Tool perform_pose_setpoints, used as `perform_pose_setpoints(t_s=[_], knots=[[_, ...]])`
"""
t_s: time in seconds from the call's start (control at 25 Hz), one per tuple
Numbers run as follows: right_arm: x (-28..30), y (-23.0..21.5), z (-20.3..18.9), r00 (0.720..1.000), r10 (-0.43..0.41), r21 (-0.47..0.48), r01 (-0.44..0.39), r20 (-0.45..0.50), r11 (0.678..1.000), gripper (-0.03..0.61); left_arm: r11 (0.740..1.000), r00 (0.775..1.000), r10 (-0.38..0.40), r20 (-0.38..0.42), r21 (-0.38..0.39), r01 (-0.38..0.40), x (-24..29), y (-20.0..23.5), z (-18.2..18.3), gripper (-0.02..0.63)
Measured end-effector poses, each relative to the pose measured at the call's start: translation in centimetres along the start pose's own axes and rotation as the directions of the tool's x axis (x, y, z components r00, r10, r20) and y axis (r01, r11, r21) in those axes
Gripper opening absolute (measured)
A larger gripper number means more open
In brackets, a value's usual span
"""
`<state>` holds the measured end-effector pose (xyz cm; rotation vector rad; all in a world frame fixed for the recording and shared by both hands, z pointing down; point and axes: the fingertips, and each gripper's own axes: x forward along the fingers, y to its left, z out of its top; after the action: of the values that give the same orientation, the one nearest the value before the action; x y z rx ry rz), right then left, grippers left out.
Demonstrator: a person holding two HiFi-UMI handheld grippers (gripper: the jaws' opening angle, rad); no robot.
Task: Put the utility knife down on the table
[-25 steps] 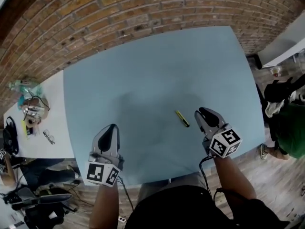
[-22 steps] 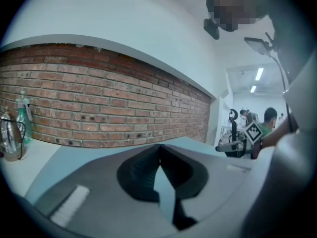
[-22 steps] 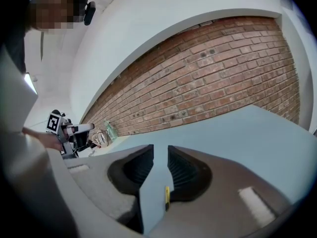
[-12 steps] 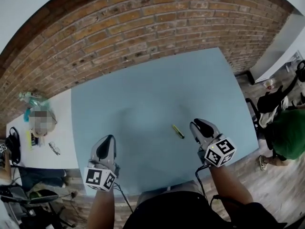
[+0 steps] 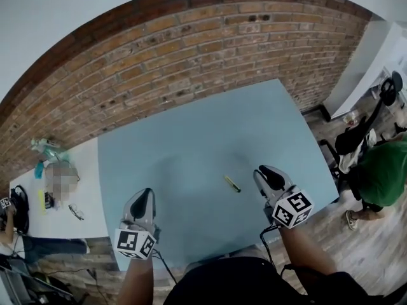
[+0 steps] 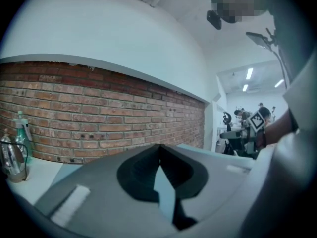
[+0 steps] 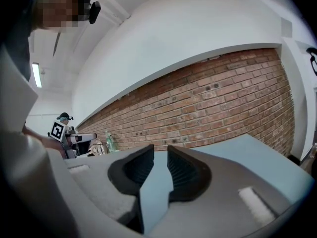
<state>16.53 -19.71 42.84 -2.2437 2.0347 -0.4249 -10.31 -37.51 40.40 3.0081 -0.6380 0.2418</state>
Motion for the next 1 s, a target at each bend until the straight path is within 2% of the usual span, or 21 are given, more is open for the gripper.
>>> perform_pose_setpoints(t_s=[0.36,0.84,1.0], knots=[[-1.9,1.0,2.2,0.997,-0.028,-0.048,0.032,0.067,0.998,0.072,1.000,0.999,-0.012,0.033,0.011,0.012,-1.5,0.1,1.1,-0.009],[-2.1,2.3,2.8,0.995,-0.026,-0.075,0.033,0.096,0.997,0.047,1.000,1.000,0.011,0.020,0.012,-0.011,-3.0,1.4,1.0,-0.009],[-2.2,2.3,2.7,0.995,-0.028,-0.082,0.036,0.095,0.996,0.019,1.000,1.000,0.007,0.020,0.013,-0.008,-3.0,1.1,1.0,-0.009]])
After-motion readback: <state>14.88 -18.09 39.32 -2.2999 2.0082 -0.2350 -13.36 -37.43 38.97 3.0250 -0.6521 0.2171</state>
